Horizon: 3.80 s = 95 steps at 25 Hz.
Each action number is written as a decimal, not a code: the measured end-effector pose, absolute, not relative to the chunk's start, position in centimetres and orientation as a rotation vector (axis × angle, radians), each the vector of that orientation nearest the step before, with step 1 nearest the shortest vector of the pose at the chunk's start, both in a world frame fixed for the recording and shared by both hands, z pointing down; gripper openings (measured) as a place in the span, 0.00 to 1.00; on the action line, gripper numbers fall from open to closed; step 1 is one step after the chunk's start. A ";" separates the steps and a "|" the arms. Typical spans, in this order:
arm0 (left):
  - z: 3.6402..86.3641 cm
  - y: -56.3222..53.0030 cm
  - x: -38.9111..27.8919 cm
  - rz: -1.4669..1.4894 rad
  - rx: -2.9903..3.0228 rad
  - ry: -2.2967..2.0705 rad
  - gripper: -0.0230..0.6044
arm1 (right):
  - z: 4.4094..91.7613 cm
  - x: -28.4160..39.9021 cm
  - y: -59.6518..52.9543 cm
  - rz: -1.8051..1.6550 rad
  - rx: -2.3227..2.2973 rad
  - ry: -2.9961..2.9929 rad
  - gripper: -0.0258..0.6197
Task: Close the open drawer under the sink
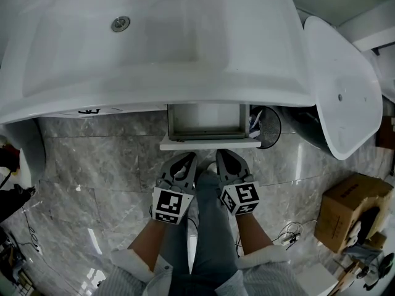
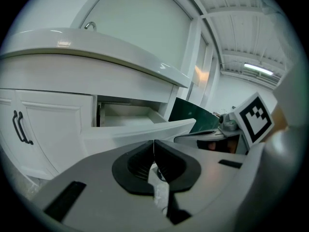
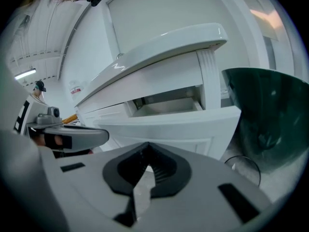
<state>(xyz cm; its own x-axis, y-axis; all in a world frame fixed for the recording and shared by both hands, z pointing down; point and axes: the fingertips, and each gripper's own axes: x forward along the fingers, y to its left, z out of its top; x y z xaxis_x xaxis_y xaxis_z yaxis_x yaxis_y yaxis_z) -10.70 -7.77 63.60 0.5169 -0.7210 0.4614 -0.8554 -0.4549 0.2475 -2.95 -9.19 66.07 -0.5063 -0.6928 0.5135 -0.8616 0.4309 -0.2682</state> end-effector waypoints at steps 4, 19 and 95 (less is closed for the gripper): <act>63.8 -8.2 -10.2 0.416 2.320 -1.281 0.06 | 66.4 -2.8 -9.5 0.722 1.341 -2.349 0.05; 63.6 -8.9 -10.5 0.474 2.397 -1.254 0.06 | 66.1 -3.1 -10.1 0.685 1.427 -2.309 0.06; 63.4 -21.2 -11.1 0.627 2.534 -1.232 0.06 | 65.0 -4.2 -22.7 0.594 1.493 -2.317 0.05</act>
<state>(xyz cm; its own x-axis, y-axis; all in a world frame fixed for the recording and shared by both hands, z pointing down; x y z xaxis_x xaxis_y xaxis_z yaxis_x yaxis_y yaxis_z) -11.09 -21.22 63.43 0.5487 -0.6823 0.4831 -0.7921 -0.6091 0.0393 -4.24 -22.71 65.04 -0.4025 -0.7810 0.4775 -0.9144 0.3675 -0.1696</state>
